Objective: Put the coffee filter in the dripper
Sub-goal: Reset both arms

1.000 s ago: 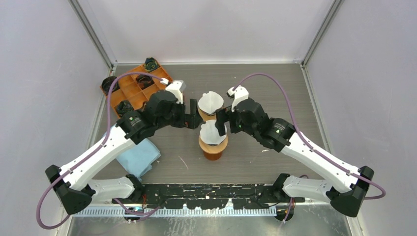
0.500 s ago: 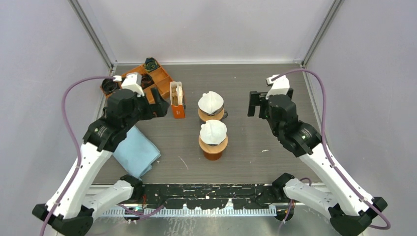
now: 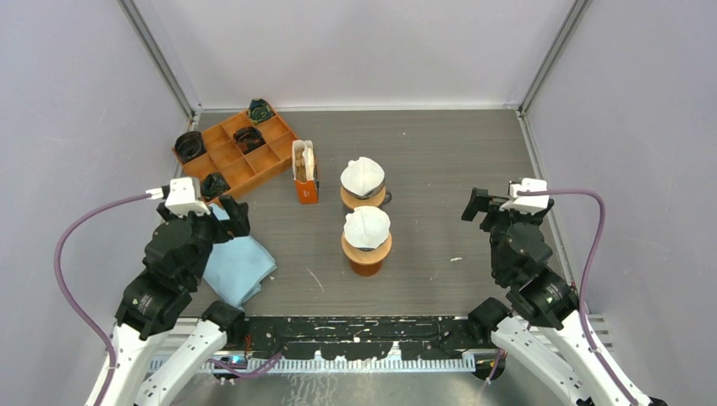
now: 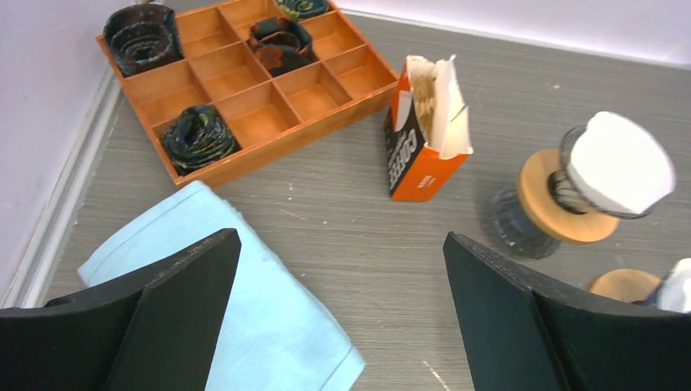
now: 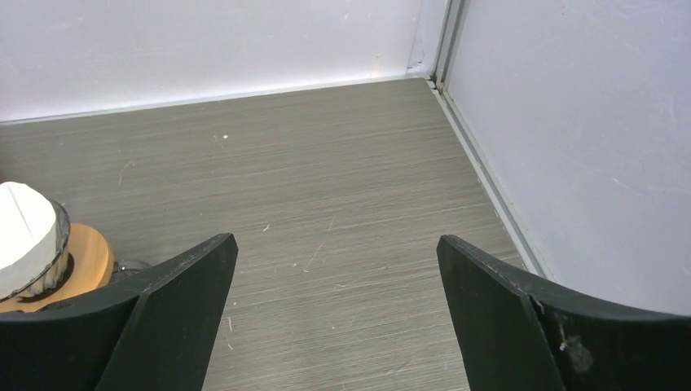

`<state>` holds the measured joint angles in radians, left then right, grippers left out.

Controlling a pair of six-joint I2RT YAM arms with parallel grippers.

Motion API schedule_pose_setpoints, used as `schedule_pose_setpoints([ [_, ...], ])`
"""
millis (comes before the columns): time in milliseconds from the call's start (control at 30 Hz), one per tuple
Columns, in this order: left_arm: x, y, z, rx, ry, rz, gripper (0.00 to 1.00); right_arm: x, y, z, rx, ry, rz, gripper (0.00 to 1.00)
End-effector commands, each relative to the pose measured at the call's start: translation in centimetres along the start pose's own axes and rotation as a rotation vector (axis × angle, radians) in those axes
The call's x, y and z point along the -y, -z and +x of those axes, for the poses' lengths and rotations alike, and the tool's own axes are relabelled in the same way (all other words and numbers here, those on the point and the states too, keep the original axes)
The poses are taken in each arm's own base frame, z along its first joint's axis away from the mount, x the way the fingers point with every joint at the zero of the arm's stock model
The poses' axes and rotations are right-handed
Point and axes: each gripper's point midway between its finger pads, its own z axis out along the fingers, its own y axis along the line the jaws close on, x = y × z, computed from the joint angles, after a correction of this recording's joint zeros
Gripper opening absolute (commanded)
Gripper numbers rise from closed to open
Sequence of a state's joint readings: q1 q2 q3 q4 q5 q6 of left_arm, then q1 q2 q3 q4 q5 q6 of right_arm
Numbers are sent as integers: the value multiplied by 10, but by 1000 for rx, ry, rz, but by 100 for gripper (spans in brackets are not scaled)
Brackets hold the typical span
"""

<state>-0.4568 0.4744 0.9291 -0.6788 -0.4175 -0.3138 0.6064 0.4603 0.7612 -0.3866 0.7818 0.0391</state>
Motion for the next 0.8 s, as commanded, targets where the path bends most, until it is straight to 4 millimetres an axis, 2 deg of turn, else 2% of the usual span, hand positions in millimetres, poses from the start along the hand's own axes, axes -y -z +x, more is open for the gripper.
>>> schedule_pose_setpoints([
  [0, -12, -7, -7, 94, -8, -62, 99, 10, 2, -16, 109, -76, 32, 100],
  [233, -16, -13, 7, 63, -33, -73, 99, 14, 7, -14, 146, -107, 29, 100],
  [333, -14, -14, 12, 43, -36, -63, 99, 9, 8, -16, 151, -112, -3, 100],
  [633, -15, -19, 13, 33, -13, -47, 99, 13, 9, -19, 160, -122, 10, 100],
  [767, -16, -21, 15, 21, -11, -46, 99, 8, 9, -19, 157, -116, -13, 100],
])
